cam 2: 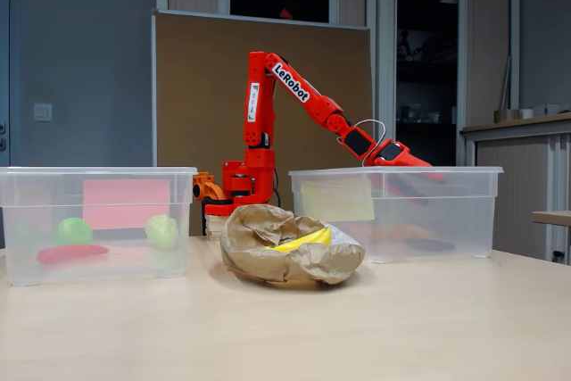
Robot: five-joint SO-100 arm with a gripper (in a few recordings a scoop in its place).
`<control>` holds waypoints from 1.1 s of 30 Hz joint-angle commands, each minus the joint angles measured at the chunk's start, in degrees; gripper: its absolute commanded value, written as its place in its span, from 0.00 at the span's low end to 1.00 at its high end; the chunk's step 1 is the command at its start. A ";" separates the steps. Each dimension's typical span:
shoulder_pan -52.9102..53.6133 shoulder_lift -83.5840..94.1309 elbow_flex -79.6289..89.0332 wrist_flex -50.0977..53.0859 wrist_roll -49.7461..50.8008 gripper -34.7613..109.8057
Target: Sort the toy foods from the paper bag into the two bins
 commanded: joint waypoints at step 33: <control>45.09 34.10 -11.60 55.02 -28.74 0.35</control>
